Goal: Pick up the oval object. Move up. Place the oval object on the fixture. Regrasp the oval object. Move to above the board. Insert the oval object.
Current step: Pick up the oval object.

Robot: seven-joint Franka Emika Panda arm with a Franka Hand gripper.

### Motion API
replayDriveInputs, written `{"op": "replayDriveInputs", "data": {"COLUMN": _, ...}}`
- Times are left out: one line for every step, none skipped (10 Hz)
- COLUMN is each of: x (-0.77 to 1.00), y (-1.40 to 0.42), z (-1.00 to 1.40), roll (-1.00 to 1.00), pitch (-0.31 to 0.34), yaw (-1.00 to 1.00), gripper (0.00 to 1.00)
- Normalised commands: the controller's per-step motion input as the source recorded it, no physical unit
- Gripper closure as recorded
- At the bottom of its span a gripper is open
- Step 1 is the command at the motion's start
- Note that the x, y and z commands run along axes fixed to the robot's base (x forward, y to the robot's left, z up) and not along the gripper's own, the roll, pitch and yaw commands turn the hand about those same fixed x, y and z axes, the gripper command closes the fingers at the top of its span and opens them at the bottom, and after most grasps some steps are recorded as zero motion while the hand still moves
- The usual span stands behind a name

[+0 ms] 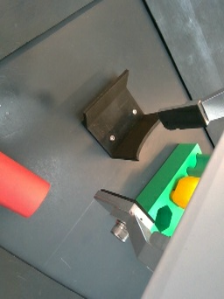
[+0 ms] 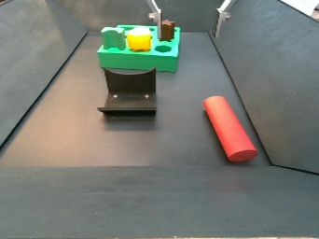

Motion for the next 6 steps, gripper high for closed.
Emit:
{"op": "replayDriveInputs", "data": {"x": -0.34, "y": 0.47, "z": -0.23, "roll": 0.09, "pitch": -0.003, "yaw": 0.05, "gripper": 0.00}}
{"op": "replayDriveInputs", "data": {"x": -0.34, "y": 0.61, "z": -0.51, "roll": 0.12, "pitch": -0.026, "yaw": 0.07, "gripper": 0.00}}
{"op": "replayDriveInputs", "data": {"x": -0.37, "y": 0.58, "z": -0.68, "roll": 0.12, "pitch": -0.064, "yaw": 0.11, "gripper": 0.00}}
{"op": "replayDriveInputs", "data": {"x": -0.26, "y": 0.48, "z": -0.80, "roll": 0.05, "pitch": -0.137, "yaw": 0.16, "gripper": 0.00}}
{"op": "replayDriveInputs", "data": {"x": -0.12, "y": 0.40, "z": -0.86, "roll": 0.03, "pitch": -0.153, "yaw": 0.18, "gripper": 0.00}}
{"op": "replayDriveInputs", "data": {"x": 0.00, "y": 0.40, "z": -0.90, "roll": 0.00, "pitch": -0.140, "yaw": 0.18, "gripper": 0.00}}
